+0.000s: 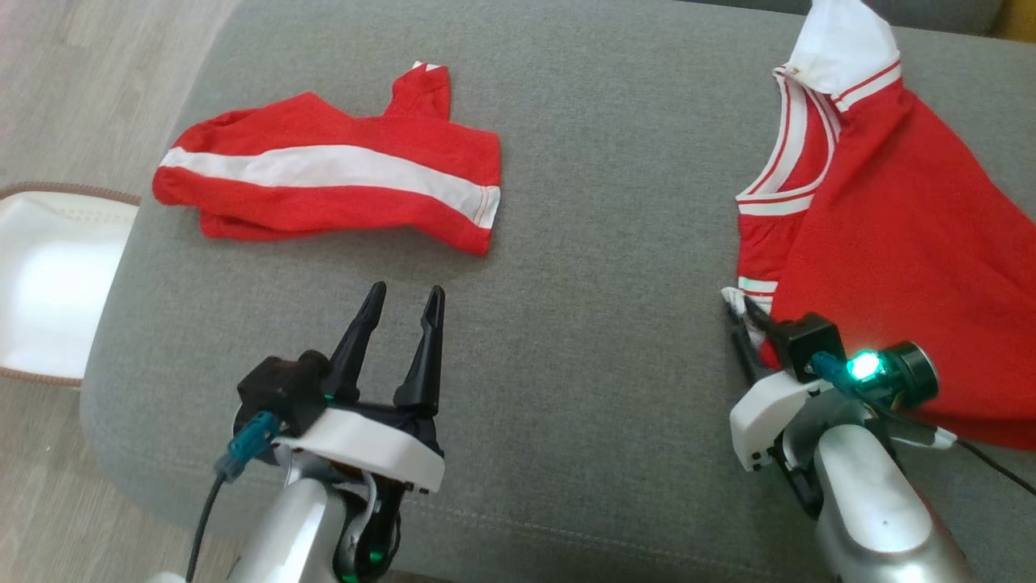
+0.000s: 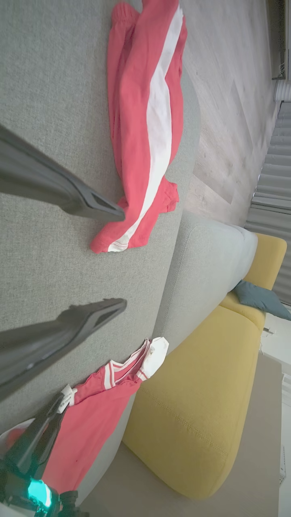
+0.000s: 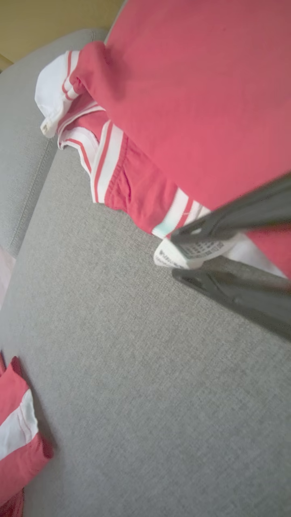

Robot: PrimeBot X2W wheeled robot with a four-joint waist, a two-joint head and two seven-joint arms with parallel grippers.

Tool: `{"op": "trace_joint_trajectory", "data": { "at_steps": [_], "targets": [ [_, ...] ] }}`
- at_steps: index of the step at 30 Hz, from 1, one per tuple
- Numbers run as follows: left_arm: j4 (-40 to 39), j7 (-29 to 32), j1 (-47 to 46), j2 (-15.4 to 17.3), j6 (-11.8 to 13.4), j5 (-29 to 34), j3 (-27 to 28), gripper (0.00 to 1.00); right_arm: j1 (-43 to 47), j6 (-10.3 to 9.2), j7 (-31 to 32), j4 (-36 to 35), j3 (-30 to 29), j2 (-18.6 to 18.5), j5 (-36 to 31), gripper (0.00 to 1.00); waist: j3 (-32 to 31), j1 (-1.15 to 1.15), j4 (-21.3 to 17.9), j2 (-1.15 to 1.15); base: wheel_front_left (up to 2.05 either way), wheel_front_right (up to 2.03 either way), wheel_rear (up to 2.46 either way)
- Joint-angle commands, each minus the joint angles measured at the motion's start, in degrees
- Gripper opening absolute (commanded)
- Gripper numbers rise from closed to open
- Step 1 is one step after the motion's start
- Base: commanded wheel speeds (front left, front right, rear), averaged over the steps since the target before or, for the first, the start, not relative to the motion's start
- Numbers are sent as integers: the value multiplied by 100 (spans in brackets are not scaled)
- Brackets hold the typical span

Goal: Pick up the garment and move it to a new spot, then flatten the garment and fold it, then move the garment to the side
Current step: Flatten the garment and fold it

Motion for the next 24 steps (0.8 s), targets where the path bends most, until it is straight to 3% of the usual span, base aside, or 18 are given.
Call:
{"op": "trace_joint_trajectory", "data": {
  "at_steps": [1, 11, 17, 20, 24],
  "targets": [
    [-160, -70, -229, 23, 36, -28, 191, 100, -165, 37, -126, -139, 143, 25, 77, 0, -23, 0, -33, 0, 0, 0, 0],
    [-123, -70, -158, 23, 35, 10, 248, 100, 20, 37, -379, -524, 316, 25, 673, 0, -270, 0, -362, 0, 0, 0, 0],
    [-166, -70, -108, 23, 47, 28, 296, 100, 6, 37, -25, -1206, 61, -30, 633, 0, -360, 0, -557, 0, 0, 0, 0],
    [-194, -70, -104, 23, 40, 46, 310, 100, -241, 37, 345, -1638, -86, -519, 602, 0, -307, 0, -621, 0, 0, 0, 0],
    [-222, -70, -158, 23, 4, 57, 297, 100, -849, 37, 875, -1980, -169, -1606, 827, 0, -126, 0, -641, 0, 0, 0, 0]
  ]
}}
